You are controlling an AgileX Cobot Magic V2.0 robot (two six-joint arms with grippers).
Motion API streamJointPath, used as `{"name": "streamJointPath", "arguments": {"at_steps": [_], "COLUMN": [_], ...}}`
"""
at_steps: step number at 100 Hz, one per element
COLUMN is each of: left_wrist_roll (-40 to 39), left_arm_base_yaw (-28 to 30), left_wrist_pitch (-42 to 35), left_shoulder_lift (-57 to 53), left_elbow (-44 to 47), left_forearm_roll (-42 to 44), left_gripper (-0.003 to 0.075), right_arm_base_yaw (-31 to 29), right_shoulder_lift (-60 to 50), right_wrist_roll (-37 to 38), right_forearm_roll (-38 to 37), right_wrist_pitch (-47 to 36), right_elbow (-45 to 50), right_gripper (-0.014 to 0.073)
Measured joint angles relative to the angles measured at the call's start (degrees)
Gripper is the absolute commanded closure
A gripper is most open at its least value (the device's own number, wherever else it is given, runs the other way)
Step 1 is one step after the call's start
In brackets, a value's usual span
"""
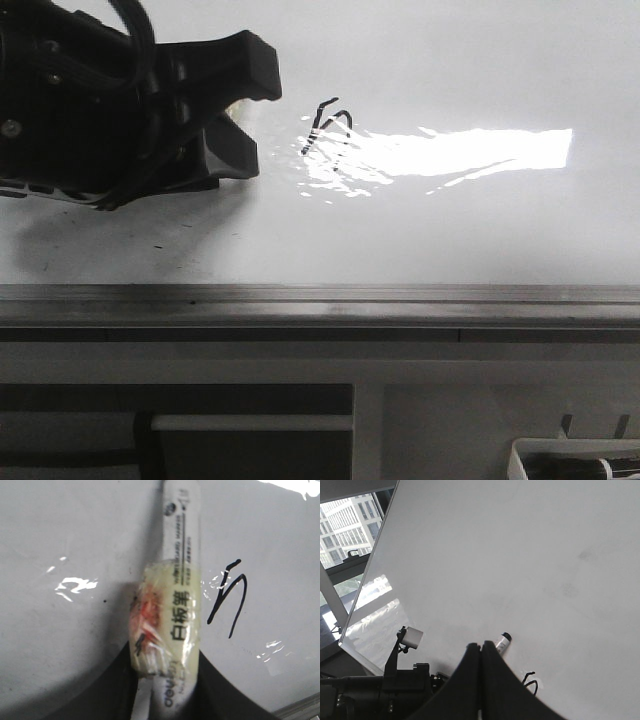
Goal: Write number 5 on whiteboard
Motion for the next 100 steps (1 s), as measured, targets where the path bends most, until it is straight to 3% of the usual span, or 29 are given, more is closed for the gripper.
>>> {"name": "streamJointPath", "arguments": {"at_steps": [29, 49, 100], "left_wrist_roll": [0.0, 0.0, 0.0], "left_arm_base_yaw": [0.0, -0.1, -0.3], "left_wrist_pitch": [0.1, 0.2, 0.4], "left_shoulder_lift": [0.0, -0.1, 0.0], "left_elbow": [0.0, -0.1, -0.4], "left_forearm_roll": [0.0, 0.0, -0.3], "left_gripper": [0.0483, 0.037, 0.037], "right_arm_base_yaw": [0.0, 0.0, 0.0], "right_shoulder_lift": [0.0, 0.0, 0.0], "right_wrist_roll": [0.0, 0.0, 0.0], "right_forearm_roll": [0.0, 0.2, 1.1], "right_wrist_pitch": [0.0, 0.0, 0.2], "right_elbow": [0.0, 0.0, 0.0], "right_gripper": [0.0664, 0.0664, 0.0664]}}
